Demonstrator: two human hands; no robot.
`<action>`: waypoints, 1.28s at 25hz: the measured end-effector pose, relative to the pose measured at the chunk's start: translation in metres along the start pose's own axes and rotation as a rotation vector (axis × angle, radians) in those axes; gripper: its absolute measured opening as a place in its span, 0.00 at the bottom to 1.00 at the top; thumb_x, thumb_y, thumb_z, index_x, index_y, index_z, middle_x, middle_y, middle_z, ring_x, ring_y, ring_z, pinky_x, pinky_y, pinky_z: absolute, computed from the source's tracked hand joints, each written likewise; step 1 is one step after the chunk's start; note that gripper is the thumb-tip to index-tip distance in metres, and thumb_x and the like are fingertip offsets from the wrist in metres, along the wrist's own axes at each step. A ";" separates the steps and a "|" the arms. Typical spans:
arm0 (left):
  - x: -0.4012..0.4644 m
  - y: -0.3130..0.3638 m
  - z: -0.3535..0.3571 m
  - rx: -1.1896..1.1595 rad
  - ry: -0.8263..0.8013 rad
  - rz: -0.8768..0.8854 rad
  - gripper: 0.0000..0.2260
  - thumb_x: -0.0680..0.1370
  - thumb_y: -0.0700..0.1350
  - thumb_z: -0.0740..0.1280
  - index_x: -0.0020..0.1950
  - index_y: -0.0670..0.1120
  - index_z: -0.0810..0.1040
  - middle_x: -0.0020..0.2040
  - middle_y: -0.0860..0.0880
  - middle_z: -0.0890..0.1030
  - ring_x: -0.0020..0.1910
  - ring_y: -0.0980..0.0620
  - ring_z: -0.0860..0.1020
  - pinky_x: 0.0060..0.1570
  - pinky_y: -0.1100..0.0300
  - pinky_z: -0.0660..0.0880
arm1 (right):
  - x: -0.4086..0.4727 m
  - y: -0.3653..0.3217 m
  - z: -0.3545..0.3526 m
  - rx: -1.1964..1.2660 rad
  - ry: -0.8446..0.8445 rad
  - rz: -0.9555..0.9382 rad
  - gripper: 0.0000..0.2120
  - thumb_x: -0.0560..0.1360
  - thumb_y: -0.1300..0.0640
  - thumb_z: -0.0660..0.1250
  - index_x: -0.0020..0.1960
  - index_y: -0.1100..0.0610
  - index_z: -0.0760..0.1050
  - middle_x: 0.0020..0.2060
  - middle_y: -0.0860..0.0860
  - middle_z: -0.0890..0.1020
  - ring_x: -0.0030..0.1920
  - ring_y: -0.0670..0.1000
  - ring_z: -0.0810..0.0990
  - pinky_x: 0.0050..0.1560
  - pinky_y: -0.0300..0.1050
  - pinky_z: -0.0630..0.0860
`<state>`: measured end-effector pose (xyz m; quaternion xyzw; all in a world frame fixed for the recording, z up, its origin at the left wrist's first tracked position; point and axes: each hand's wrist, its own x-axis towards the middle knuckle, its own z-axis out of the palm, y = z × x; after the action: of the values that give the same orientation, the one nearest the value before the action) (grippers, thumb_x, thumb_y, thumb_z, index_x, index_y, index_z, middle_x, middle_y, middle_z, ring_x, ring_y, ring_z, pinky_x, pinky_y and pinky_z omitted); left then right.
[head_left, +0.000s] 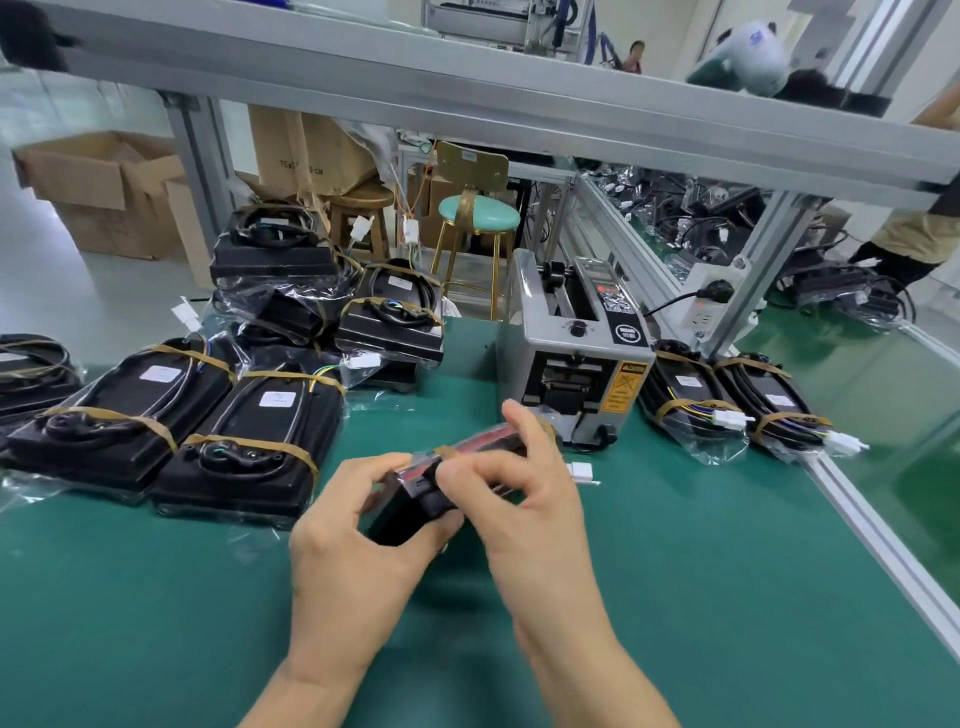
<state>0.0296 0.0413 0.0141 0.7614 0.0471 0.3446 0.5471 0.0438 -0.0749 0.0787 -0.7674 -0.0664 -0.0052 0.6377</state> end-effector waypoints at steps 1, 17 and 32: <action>-0.003 0.003 0.001 0.012 0.008 0.005 0.20 0.60 0.50 0.77 0.50 0.57 0.79 0.47 0.58 0.82 0.47 0.58 0.81 0.50 0.69 0.73 | -0.003 0.003 0.001 -0.020 0.003 0.013 0.02 0.65 0.46 0.72 0.33 0.42 0.82 0.65 0.25 0.62 0.72 0.31 0.53 0.75 0.57 0.50; -0.010 0.016 0.003 0.091 0.035 -0.007 0.19 0.62 0.41 0.81 0.49 0.47 0.80 0.45 0.54 0.82 0.46 0.55 0.80 0.49 0.60 0.76 | -0.010 0.014 0.007 -0.021 0.028 0.044 0.09 0.70 0.53 0.72 0.32 0.41 0.82 0.64 0.24 0.62 0.72 0.32 0.52 0.75 0.54 0.51; -0.010 0.020 0.002 0.080 0.028 -0.040 0.18 0.62 0.38 0.78 0.49 0.47 0.80 0.45 0.53 0.82 0.45 0.58 0.79 0.47 0.70 0.73 | -0.011 0.018 0.014 -0.009 0.156 -0.004 0.09 0.68 0.56 0.74 0.34 0.42 0.82 0.62 0.28 0.68 0.69 0.33 0.62 0.73 0.50 0.58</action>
<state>0.0172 0.0278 0.0267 0.7767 0.0836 0.3419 0.5224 0.0337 -0.0656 0.0573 -0.7674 -0.0180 -0.0665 0.6374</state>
